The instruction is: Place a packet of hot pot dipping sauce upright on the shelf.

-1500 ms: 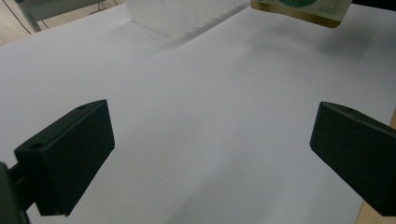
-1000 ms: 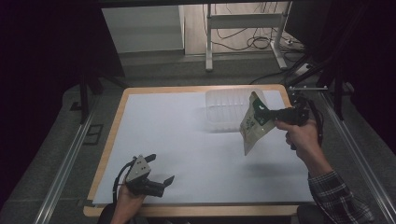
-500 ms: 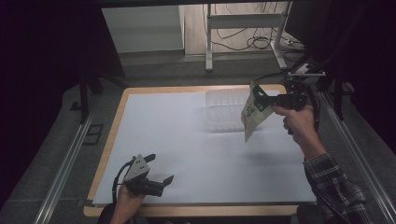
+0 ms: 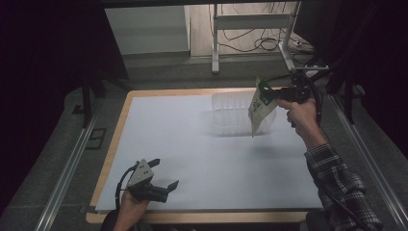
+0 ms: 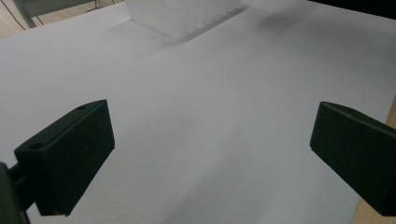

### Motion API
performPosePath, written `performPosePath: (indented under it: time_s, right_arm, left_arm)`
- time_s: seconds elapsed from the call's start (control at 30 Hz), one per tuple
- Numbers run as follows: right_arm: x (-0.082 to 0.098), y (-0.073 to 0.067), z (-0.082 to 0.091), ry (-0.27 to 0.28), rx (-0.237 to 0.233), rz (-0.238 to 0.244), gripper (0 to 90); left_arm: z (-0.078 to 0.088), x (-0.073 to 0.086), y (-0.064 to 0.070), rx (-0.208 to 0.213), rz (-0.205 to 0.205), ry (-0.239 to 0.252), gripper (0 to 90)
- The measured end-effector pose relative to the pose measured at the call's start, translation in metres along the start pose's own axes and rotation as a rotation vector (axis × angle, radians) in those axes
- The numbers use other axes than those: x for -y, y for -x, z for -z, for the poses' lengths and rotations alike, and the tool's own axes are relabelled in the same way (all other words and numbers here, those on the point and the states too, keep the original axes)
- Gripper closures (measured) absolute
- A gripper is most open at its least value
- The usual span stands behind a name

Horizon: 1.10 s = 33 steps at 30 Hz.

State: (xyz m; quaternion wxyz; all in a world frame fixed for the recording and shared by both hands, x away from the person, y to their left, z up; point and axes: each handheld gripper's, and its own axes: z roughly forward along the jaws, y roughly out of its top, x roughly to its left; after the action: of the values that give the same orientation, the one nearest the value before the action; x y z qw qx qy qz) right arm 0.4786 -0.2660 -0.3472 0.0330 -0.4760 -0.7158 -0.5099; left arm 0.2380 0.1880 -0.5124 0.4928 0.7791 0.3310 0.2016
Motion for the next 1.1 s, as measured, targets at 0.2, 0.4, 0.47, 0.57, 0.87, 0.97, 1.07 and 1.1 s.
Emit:
performPosePath:
  time_s: [0.2, 0.4, 0.47, 0.57, 0.87, 0.97, 1.07, 1.1]
  right_arm:
    - [-0.008, 0.006, -0.007, 0.007, 0.008, -0.009, 89.3]
    - [-0.014, 0.011, -0.016, 0.007, 0.022, -0.021, 89.3]
    - [-0.017, 0.013, -0.019, 0.009, 0.028, -0.022, 89.3]
    - [-0.022, 0.016, -0.024, 0.010, 0.037, -0.022, 89.3]
    - [-0.031, 0.022, -0.040, 0.020, 0.062, -0.016, 89.3]
    - [-0.034, 0.025, -0.045, 0.023, 0.075, -0.014, 89.3]
    - [-0.035, 0.028, -0.050, 0.025, 0.092, -0.008, 89.3]
    - [-0.035, 0.029, -0.052, 0.025, 0.095, -0.010, 89.3]
  left_arm:
    - [0.000, 0.000, -0.001, 0.004, 0.003, 0.001, 0.0]
    - [-0.001, 0.000, -0.001, 0.006, 0.006, 0.000, 0.0]
    - [0.000, 0.000, -0.001, 0.007, 0.006, 0.001, 0.0]
    - [-0.001, 0.000, -0.001, 0.008, 0.007, 0.000, 0.0]
    - [-0.001, 0.001, -0.002, 0.011, 0.008, -0.003, 0.0]
    - [-0.001, 0.001, -0.002, 0.012, 0.009, -0.005, 0.0]
    - [0.000, 0.001, -0.002, 0.012, 0.011, -0.003, 0.0]
    - [0.000, 0.001, -0.002, 0.012, 0.011, -0.004, 0.0]
